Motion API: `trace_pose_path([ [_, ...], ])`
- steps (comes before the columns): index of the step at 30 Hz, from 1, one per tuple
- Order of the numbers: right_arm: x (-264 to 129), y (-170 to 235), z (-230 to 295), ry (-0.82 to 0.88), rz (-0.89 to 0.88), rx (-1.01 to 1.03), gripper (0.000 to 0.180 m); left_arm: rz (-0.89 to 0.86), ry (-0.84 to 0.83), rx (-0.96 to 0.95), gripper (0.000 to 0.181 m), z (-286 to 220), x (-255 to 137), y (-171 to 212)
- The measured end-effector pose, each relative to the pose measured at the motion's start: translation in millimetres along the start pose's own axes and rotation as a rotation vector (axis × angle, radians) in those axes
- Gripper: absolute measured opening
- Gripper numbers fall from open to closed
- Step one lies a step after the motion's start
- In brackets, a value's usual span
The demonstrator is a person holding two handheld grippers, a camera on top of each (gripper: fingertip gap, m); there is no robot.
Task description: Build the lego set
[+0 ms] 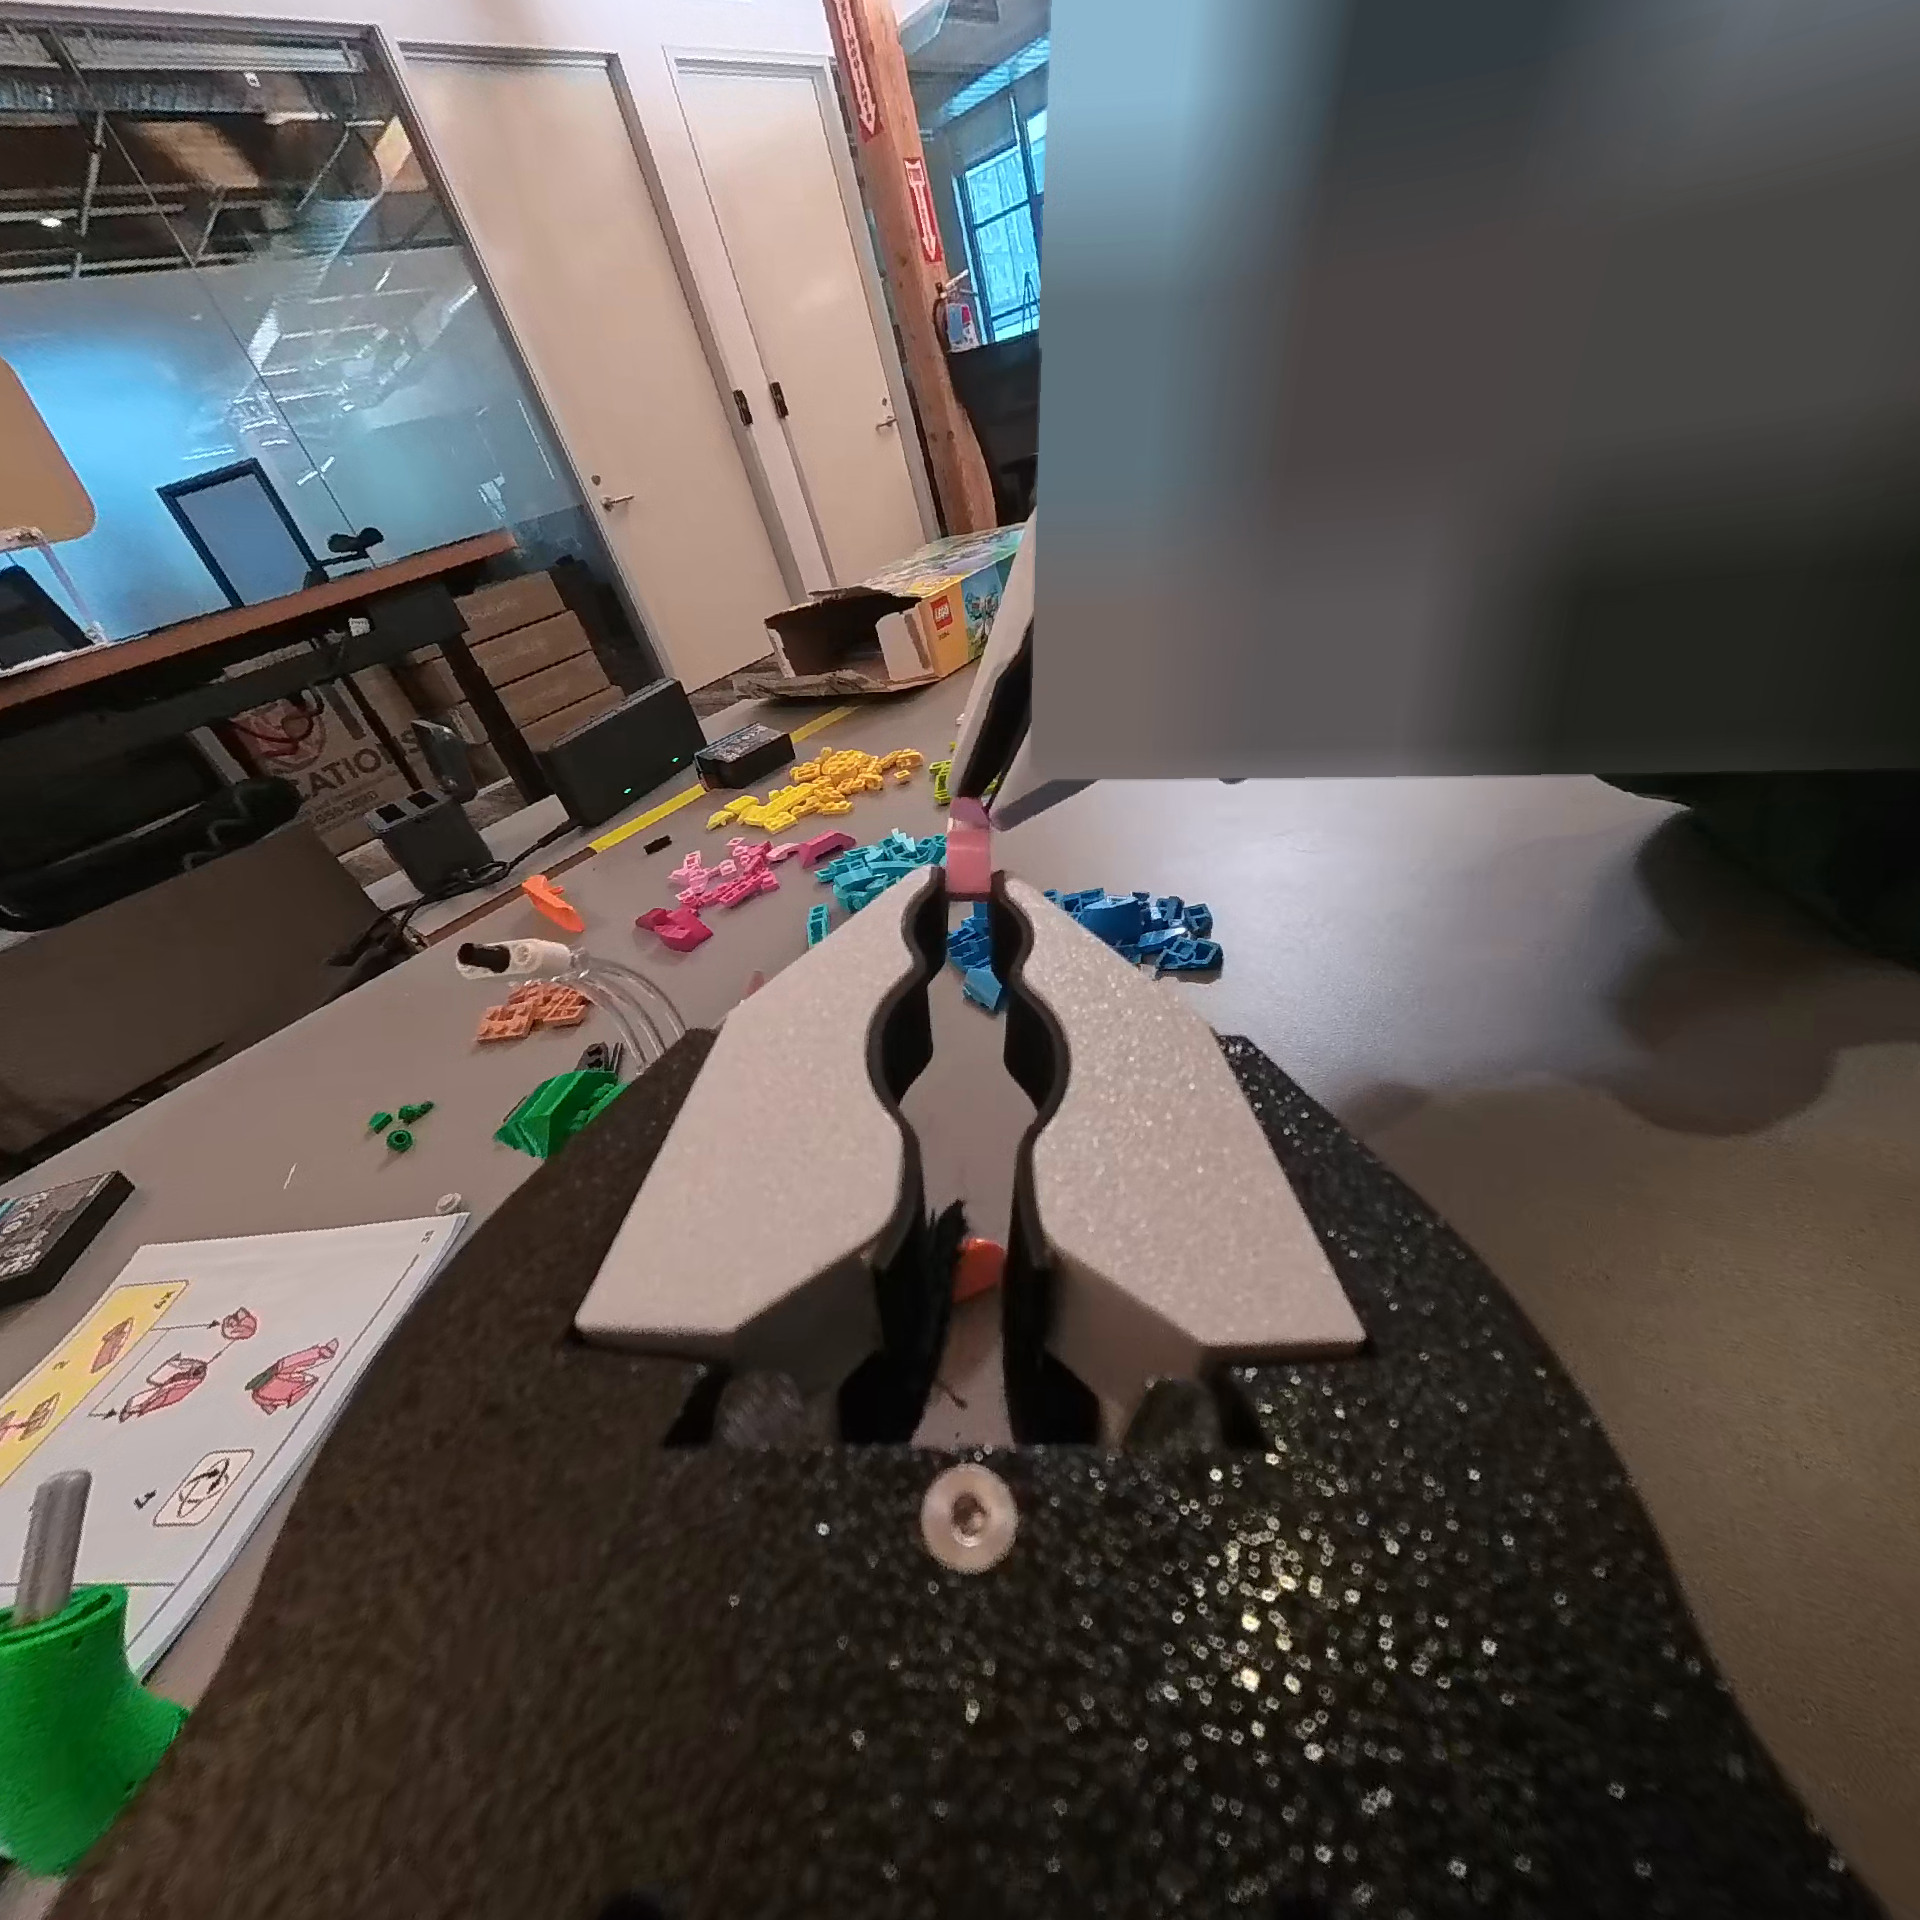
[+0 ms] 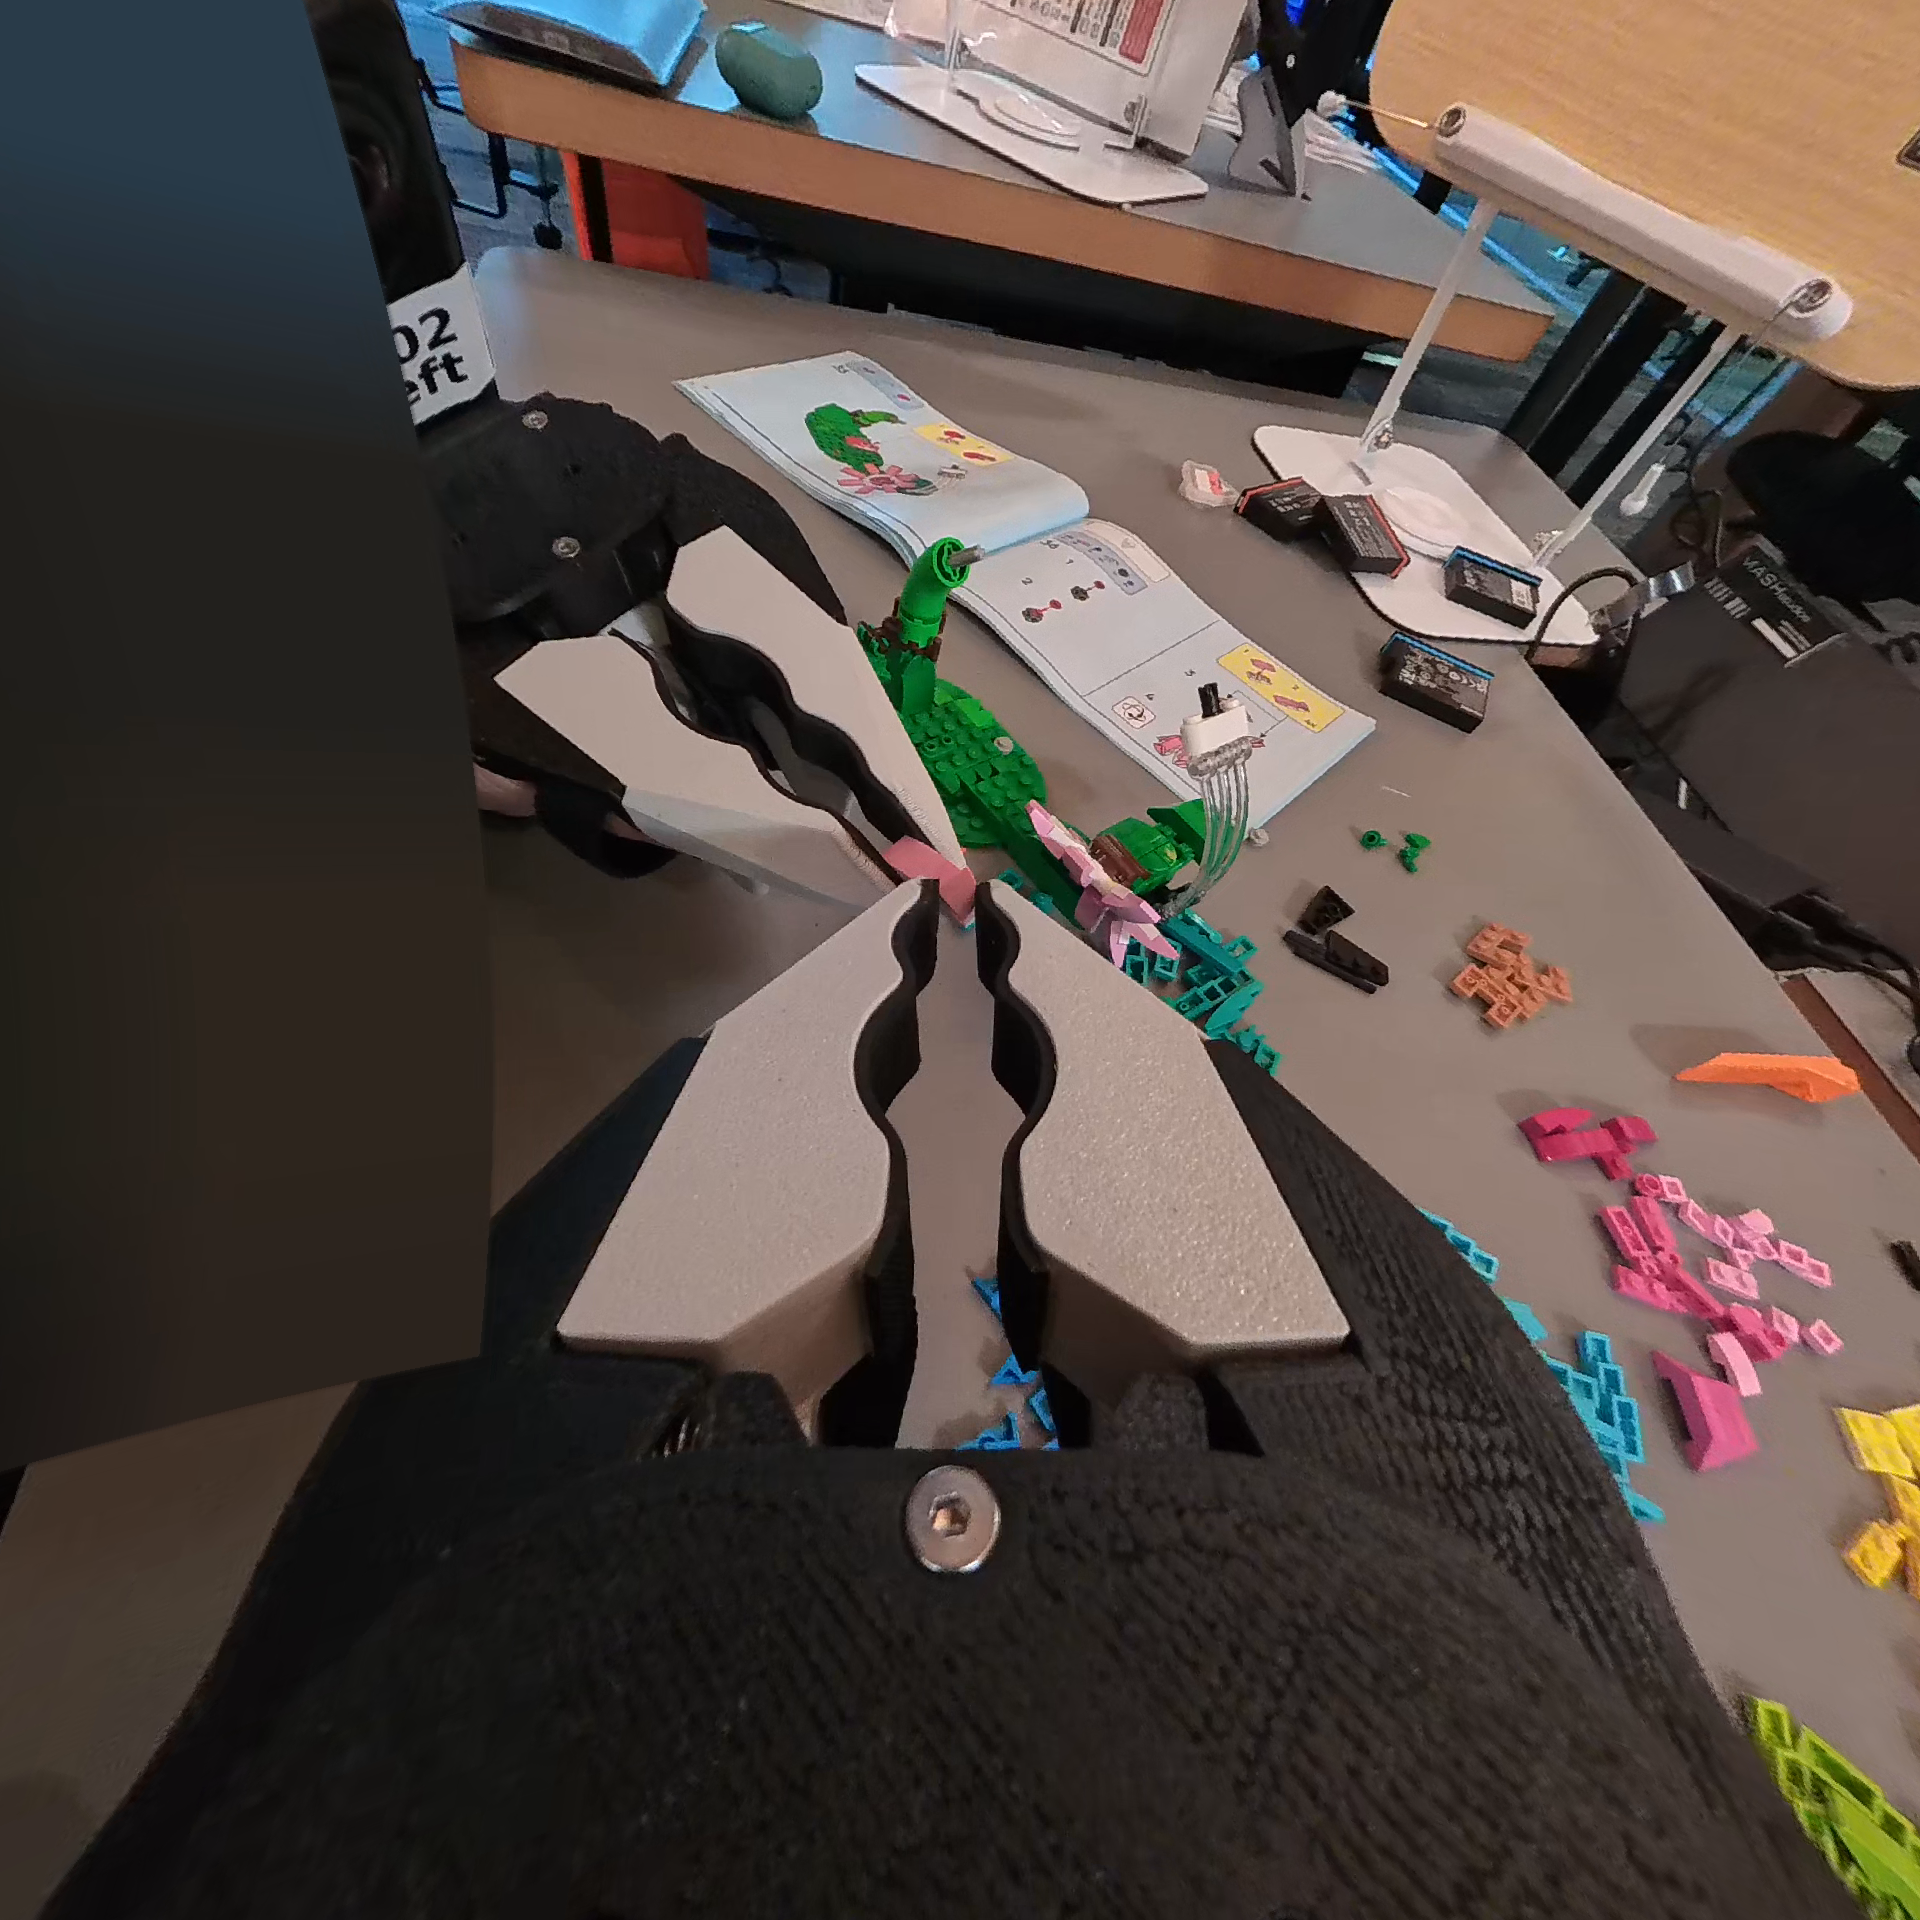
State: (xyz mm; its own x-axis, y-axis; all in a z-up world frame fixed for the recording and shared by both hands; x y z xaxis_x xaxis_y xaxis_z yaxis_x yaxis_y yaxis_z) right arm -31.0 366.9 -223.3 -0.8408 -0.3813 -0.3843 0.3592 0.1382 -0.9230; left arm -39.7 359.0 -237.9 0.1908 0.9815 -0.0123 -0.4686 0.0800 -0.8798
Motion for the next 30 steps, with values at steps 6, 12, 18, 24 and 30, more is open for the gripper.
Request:
trace_pose_path([
  [6, 4, 2, -4, 0.019, 0.017, 0.067, 0.005, 0.042, -0.027, 0.029, 0.005, 2, 1, 5],
  [12, 9, 3, -7, 0.059, 0.040, 0.145, 0.005, 0.076, -0.054, 0.054, 0.005, 5, 1, 9],
  [18, 11, 7, -10, 0.050, 0.044, 0.261, 0.005, 0.109, -0.062, 0.076, 0.005, 5, 2, 13],
  [24, 14, 10, -11, 0.050, 0.053, 0.333, 0.005, 0.140, -0.071, 0.108, 0.005, 4, 3, 16],
  [30, 16, 14, -13, 0.046, 0.060, 0.389, 0.005, 0.178, -0.086, 0.176, 0.005, 3, 3, 18],
])
Point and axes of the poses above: each gripper's, where its closed fingertips meet, x out along the fingers, y out of its underside, z = x × y across the jaws, the point moved 1 cm from there along -x, back along the fingers, and after that the axes turned 14 degrees about x, right-handed, at the moved point
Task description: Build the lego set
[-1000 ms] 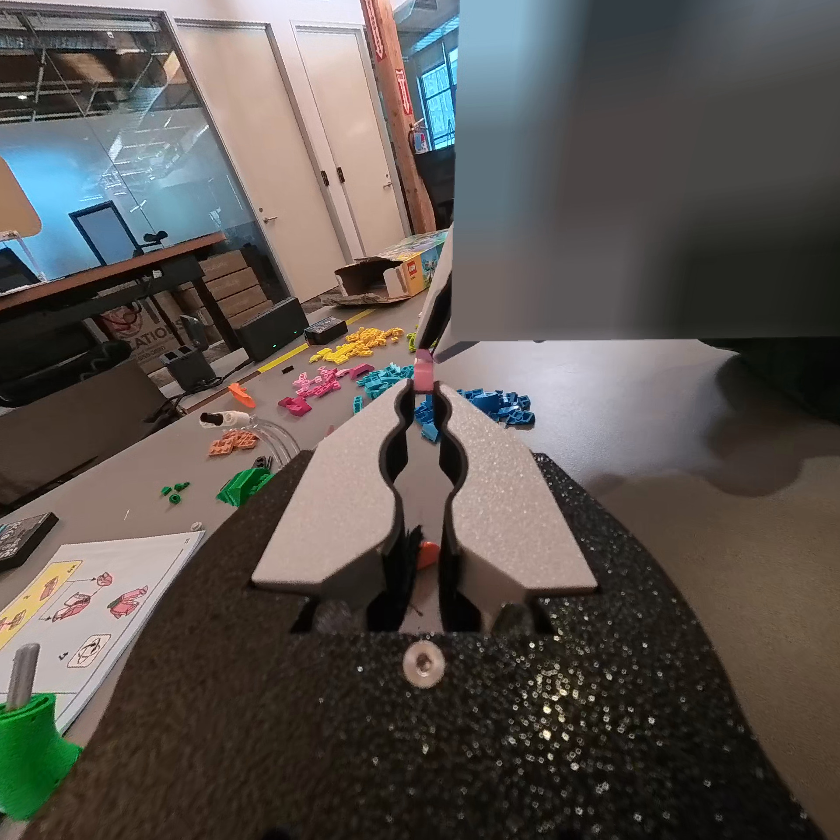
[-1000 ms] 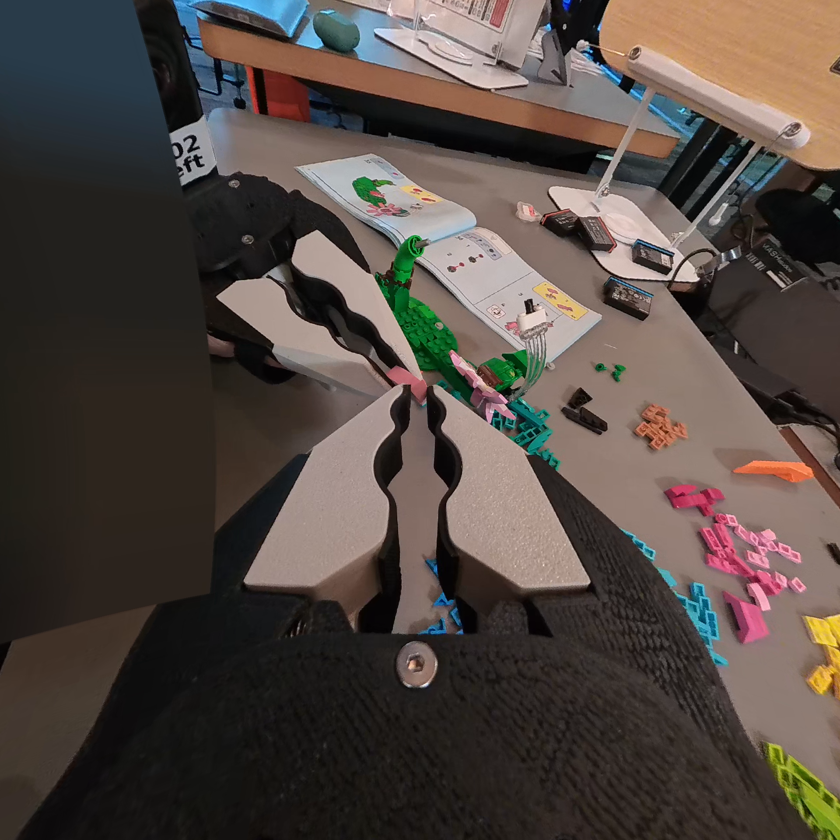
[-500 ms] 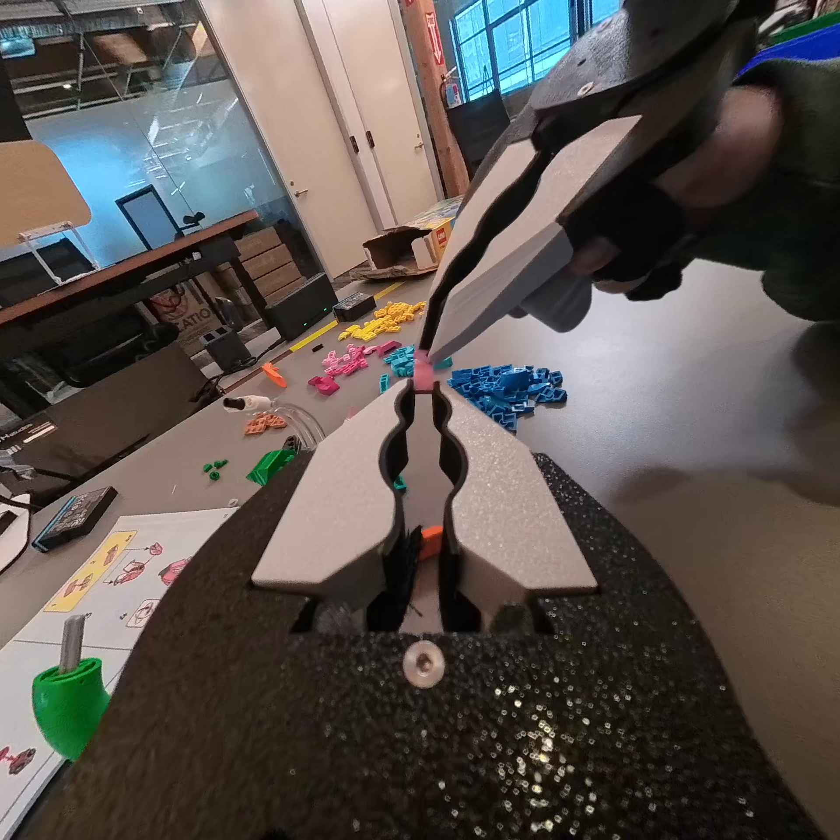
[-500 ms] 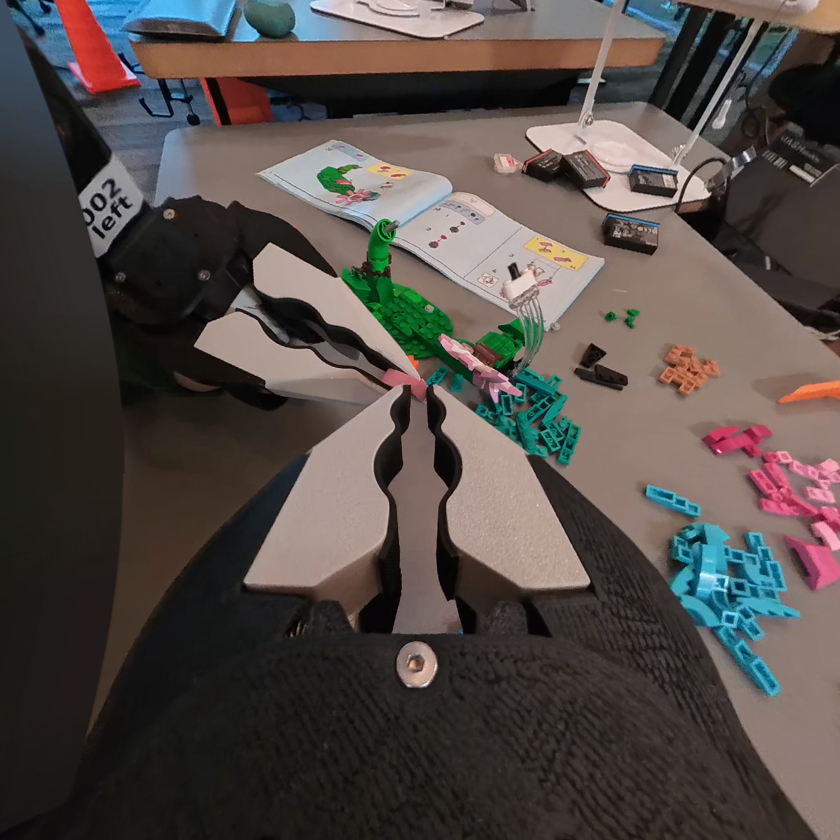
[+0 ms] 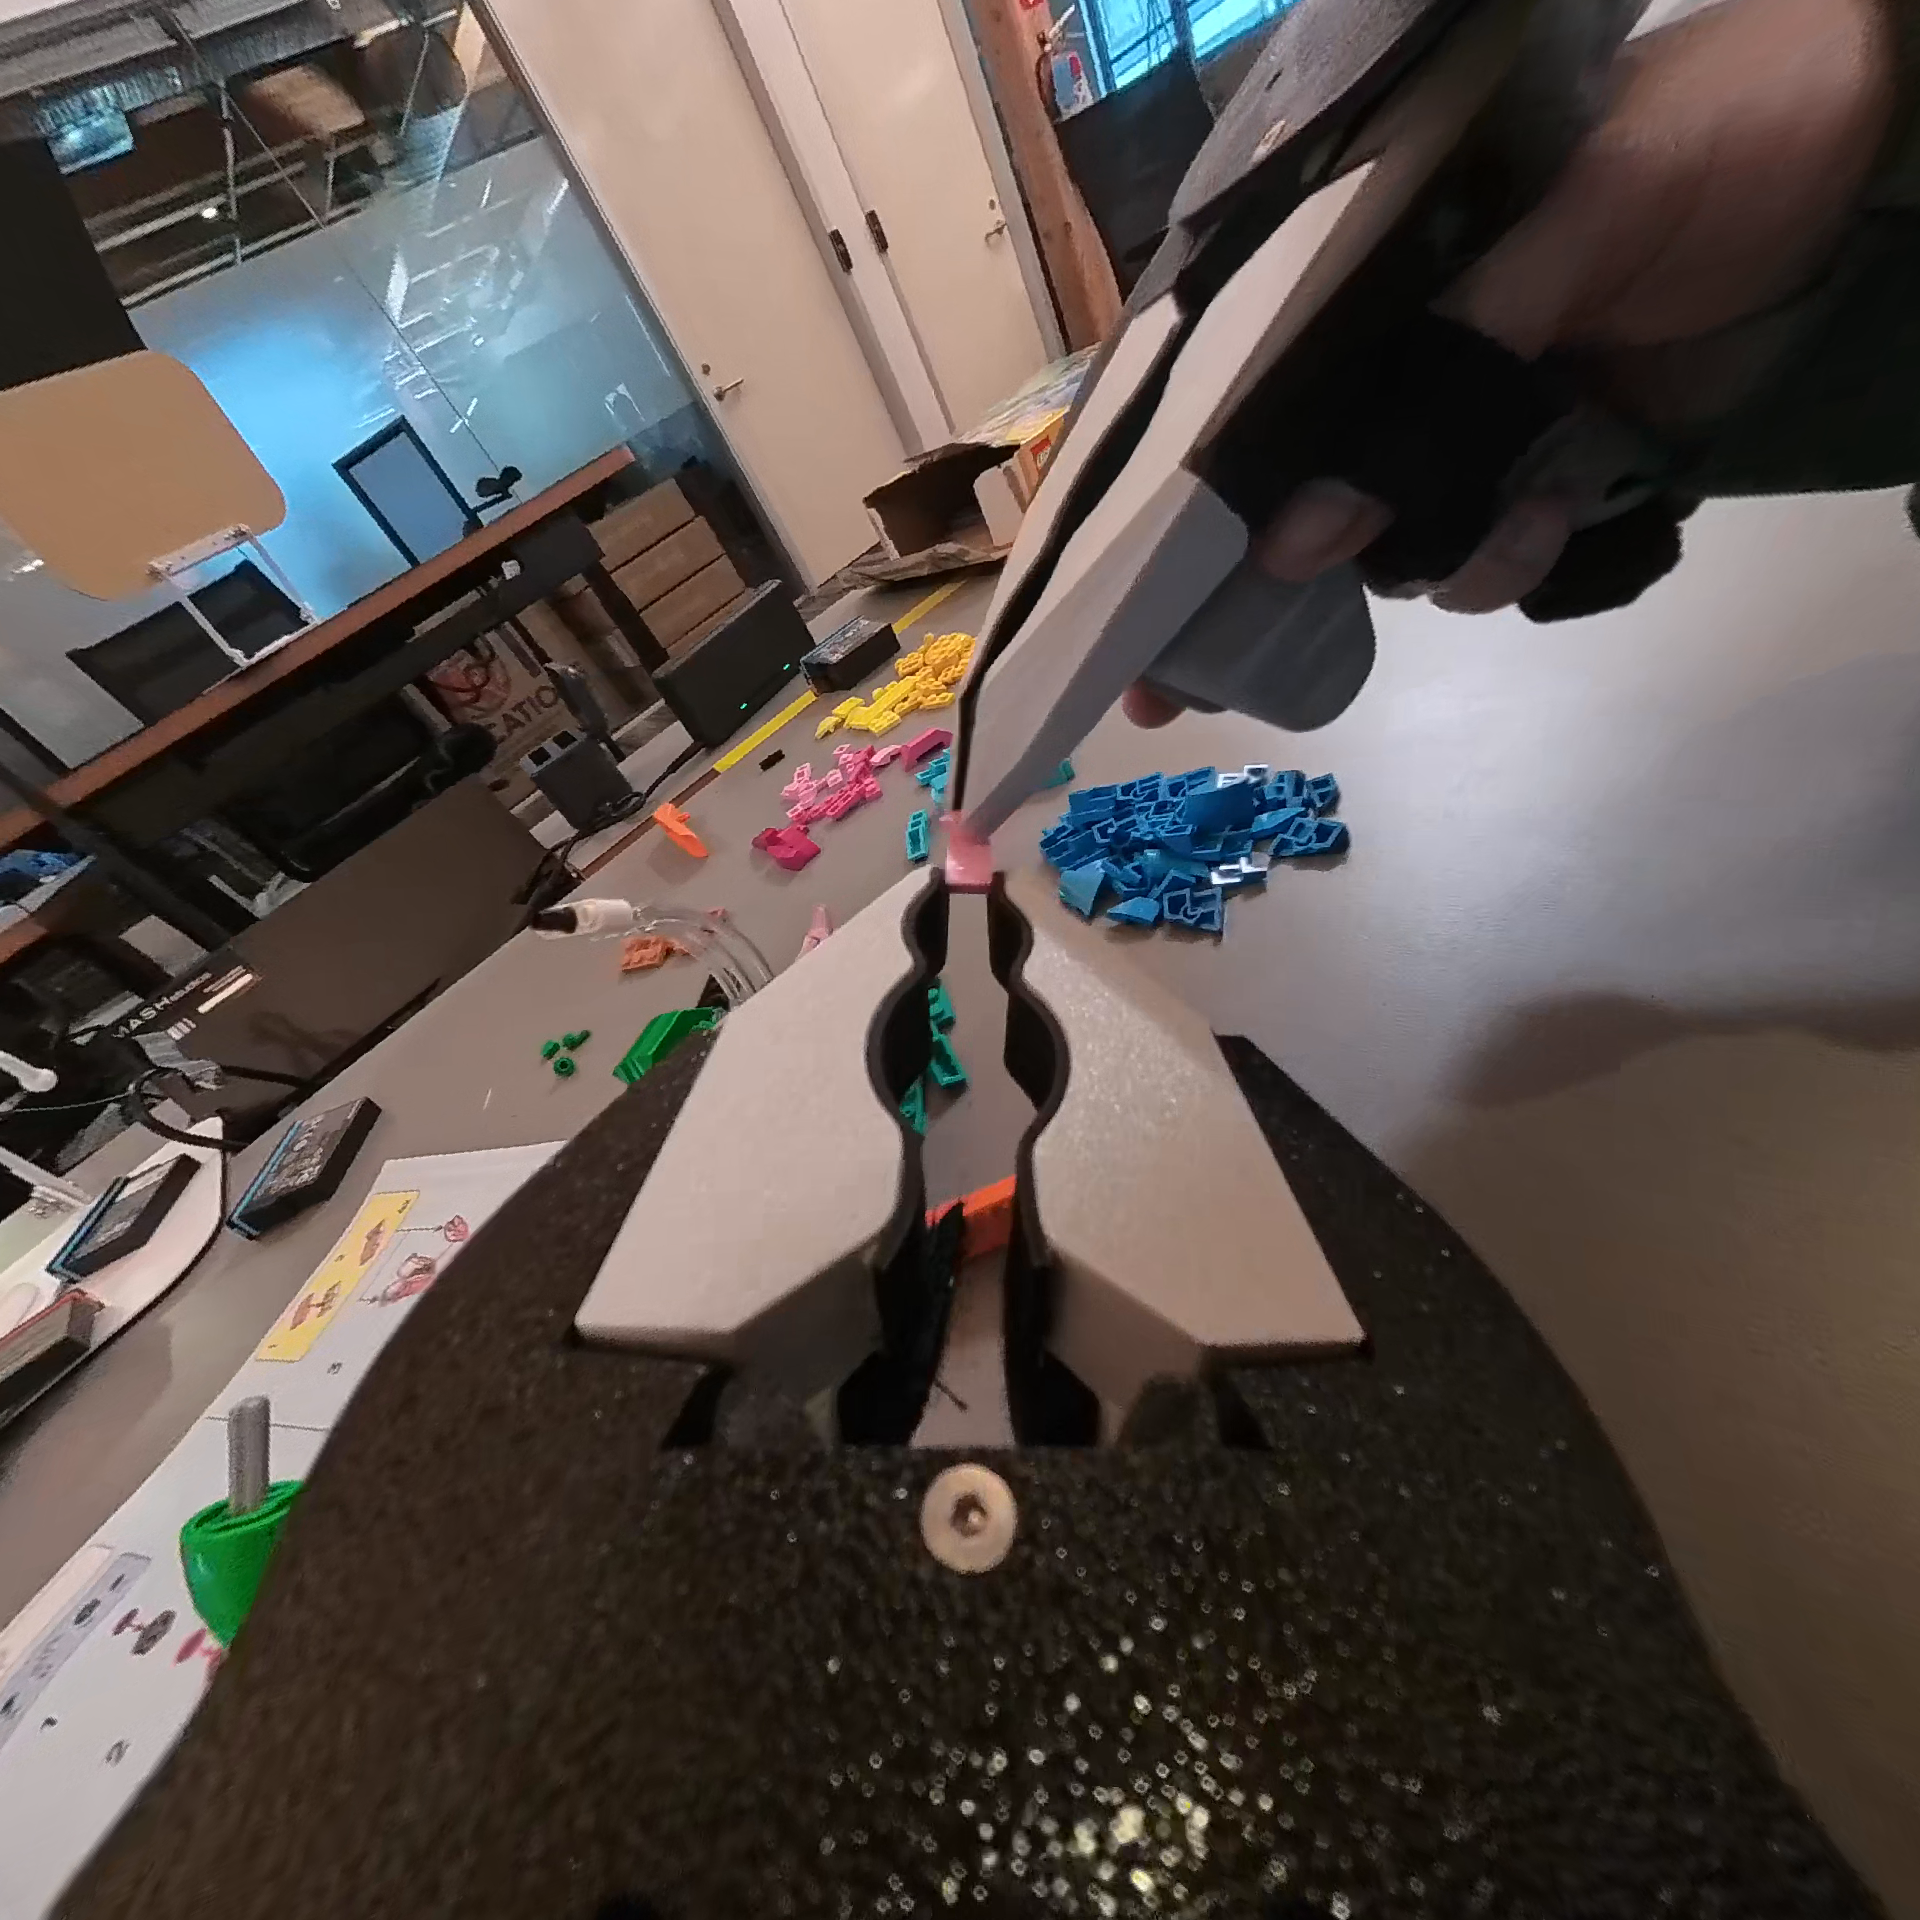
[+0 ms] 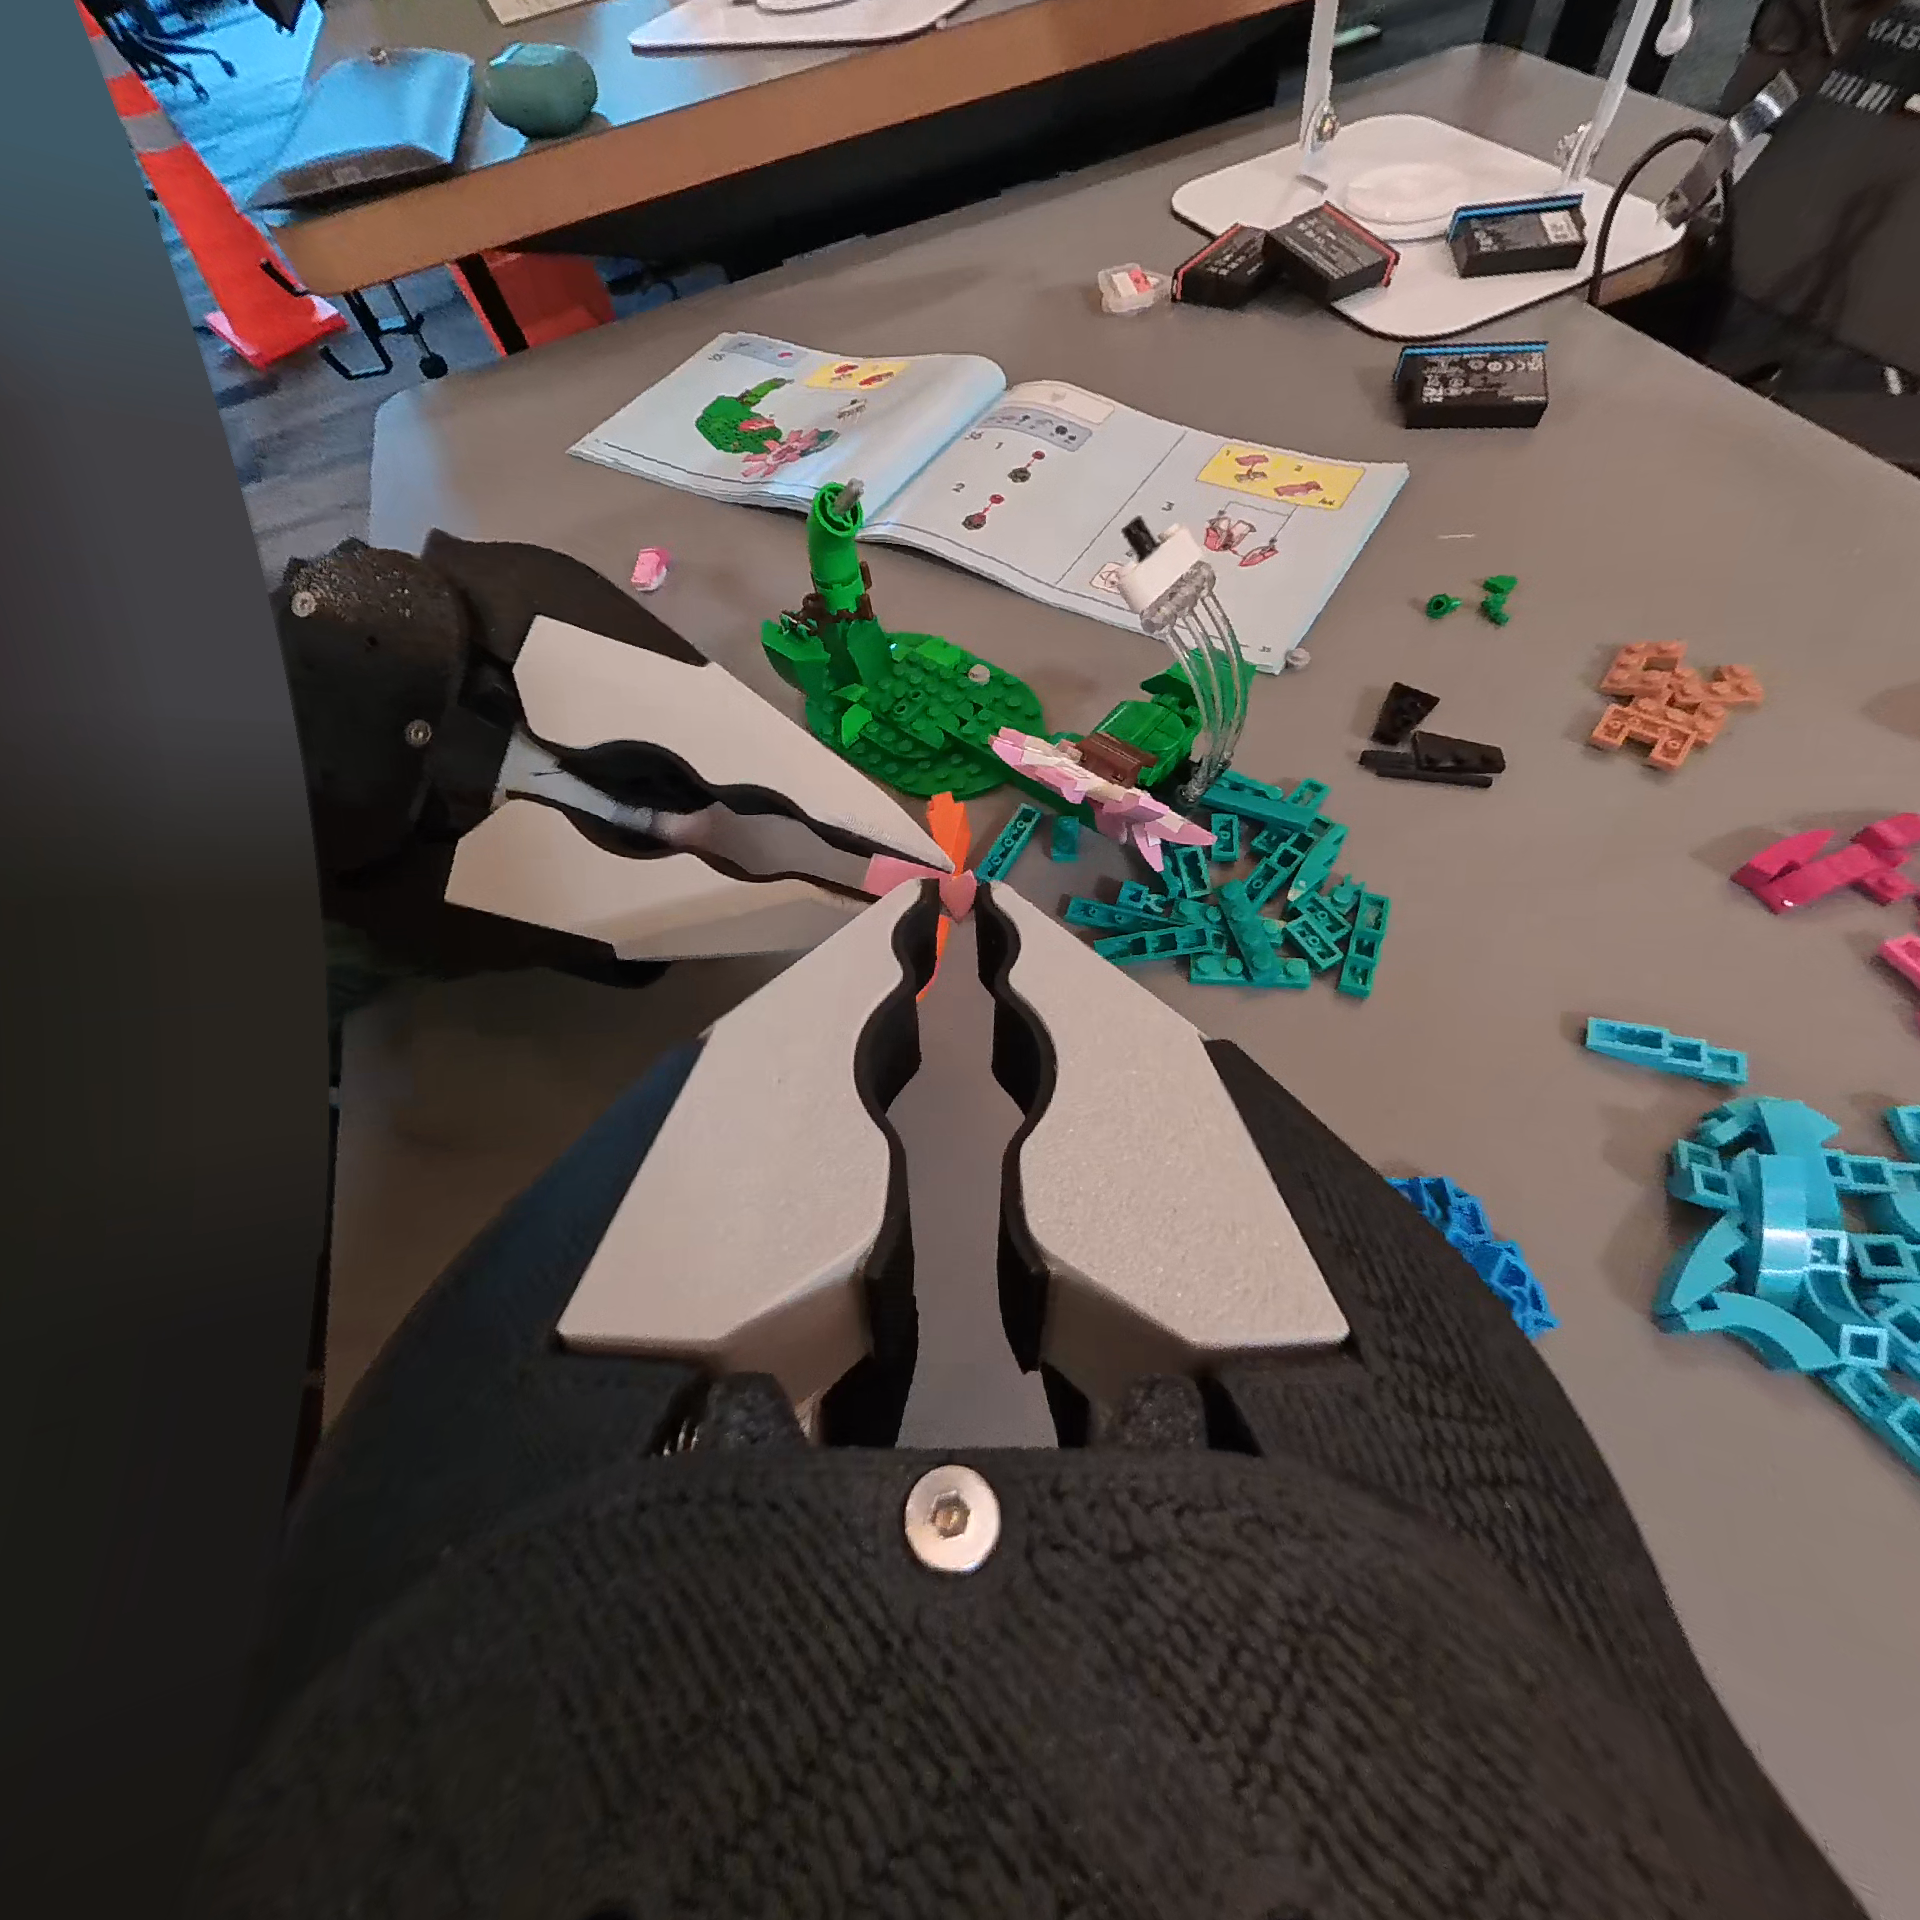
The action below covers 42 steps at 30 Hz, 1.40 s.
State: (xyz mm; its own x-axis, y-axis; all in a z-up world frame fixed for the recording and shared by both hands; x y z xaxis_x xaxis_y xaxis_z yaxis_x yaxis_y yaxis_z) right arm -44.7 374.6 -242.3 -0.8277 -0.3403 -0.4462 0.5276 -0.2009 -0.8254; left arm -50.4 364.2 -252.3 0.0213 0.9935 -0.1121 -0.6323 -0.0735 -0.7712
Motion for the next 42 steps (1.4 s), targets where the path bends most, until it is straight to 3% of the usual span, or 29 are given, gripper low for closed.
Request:
trace_pose_path([
  [16, 3, 0, -1, -0.032, -0.009, 0.058, 0.005, 0.011, -0.003, -0.011, 0.005, 1, 0, 2],
  [42, -4, -11, 5, 0.061, -0.059, -0.090, 0.005, -0.058, -0.003, -0.145, 0.005, 9, -5, -3],
])
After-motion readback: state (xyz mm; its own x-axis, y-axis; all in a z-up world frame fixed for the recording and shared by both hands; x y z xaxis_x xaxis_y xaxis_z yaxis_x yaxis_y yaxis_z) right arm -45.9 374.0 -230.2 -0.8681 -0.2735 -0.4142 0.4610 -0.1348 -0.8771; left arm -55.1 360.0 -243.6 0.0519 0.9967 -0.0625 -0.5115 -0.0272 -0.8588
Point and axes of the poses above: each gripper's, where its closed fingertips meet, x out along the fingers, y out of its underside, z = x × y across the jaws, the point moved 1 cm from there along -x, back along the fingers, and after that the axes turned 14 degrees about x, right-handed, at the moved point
